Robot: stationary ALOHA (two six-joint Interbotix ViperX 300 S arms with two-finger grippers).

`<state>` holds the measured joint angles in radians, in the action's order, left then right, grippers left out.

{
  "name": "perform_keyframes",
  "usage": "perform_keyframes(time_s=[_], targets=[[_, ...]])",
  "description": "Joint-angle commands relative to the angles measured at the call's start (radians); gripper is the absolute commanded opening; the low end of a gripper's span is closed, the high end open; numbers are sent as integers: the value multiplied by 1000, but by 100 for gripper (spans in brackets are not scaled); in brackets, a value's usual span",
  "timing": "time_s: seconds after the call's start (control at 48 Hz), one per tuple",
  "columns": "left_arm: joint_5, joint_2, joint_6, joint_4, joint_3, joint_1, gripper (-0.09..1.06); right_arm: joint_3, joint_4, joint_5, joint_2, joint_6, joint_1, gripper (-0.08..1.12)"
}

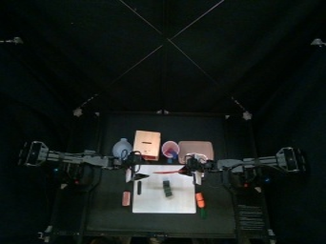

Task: Place sushi on board then cut the sushi with the knife then place the pieces on the plate
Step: Grasp knife edge with left hand

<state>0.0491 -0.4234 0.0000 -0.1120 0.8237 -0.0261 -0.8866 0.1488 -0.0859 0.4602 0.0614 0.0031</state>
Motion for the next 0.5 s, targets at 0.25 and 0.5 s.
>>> perform_keyframes(time_s=[0.25,0.5], targets=[[110,129,0,23,-115,6,98,28,2,26,-25,3,0,38],[106,233,0,67,-149,5,98,29,3,38,-32,3,2,38]])
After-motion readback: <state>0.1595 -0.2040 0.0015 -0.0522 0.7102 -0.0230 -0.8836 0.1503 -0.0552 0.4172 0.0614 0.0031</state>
